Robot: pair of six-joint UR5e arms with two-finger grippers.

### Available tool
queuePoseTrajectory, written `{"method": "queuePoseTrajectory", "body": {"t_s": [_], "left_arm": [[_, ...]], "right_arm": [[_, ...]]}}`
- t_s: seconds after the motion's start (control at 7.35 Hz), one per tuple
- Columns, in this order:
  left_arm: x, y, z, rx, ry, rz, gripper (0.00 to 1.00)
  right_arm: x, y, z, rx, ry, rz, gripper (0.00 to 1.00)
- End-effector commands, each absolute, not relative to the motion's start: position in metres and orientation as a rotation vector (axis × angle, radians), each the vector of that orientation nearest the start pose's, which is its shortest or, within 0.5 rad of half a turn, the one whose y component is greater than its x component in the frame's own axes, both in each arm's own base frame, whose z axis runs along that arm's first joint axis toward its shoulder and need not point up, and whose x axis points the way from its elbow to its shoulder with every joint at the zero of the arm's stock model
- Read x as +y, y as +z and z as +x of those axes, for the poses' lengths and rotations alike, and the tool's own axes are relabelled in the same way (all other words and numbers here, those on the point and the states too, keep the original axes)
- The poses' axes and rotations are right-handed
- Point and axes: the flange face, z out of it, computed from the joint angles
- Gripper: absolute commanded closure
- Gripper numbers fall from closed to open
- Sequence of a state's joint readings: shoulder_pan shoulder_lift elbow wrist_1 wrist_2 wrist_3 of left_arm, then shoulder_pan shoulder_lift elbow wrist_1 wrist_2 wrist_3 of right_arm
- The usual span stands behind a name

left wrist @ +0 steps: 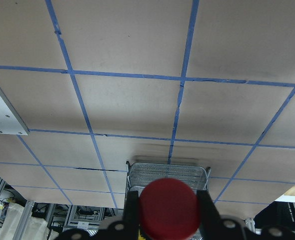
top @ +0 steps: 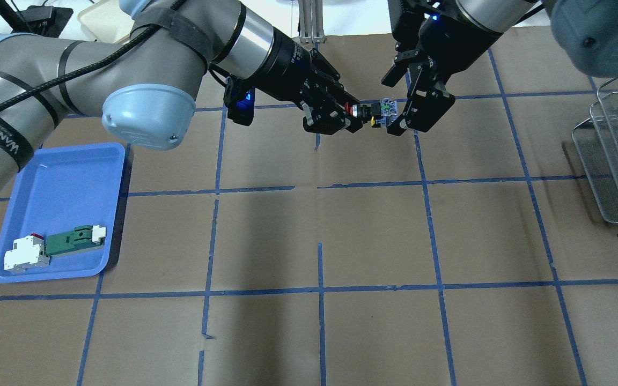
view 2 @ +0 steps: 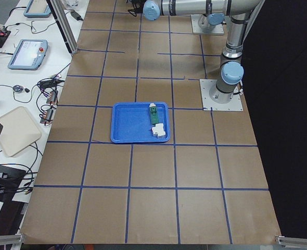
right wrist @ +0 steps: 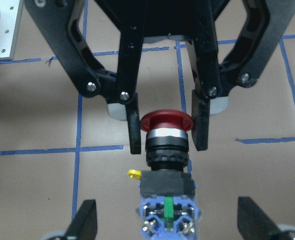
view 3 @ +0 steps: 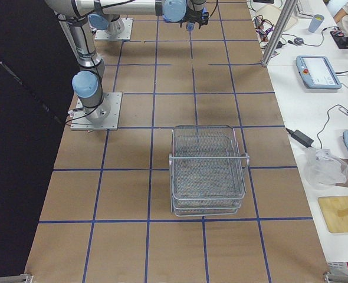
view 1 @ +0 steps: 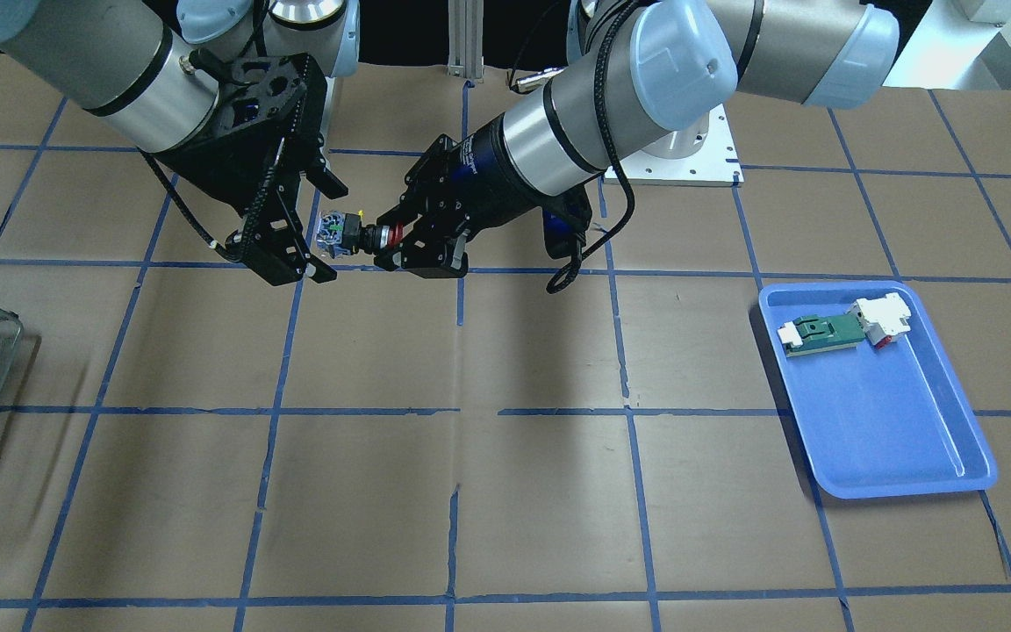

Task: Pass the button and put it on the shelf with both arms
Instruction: 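Bring the button toward the right gripper while the right gripper closes on its base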

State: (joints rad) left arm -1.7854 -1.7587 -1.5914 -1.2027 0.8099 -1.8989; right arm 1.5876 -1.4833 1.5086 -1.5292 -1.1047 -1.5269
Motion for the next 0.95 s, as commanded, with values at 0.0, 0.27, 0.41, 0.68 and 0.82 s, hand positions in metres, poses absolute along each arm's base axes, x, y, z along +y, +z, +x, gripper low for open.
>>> {"method": "queuePoseTrajectory", "body": {"t_s": [0.0,0.27,0.41,0.68,0.82], "left_arm": [[-0.5148,0.4446,-0.319,2.397,1.074,-2.521,1.0],[-0.5153,0.4446,-0.3182,2.398,1.072,-2.522,1.0],[-0.5149,0.4455,-0.3181,2.397,1.072,-2.524,1.0],[-0.5146,0.4462,-0.319,2.4,1.072,-2.522,1.0],[-0.5152,0.4471,-0.3183,2.401,1.073,-2.524,1.0]], "right_arm": [[-0.5198,0.48,0.1878,1.968,-0.377,-1.892,0.09],[-0.5186,0.4827,0.1878,1.969,-0.386,-1.897,0.4],[-0.5181,0.4836,0.1879,1.967,-0.389,-1.898,0.54],[-0.5191,0.4845,0.1877,1.957,-0.402,-1.923,0.95],[-0.5188,0.486,0.1877,1.958,-0.405,-1.924,1.0]]}}
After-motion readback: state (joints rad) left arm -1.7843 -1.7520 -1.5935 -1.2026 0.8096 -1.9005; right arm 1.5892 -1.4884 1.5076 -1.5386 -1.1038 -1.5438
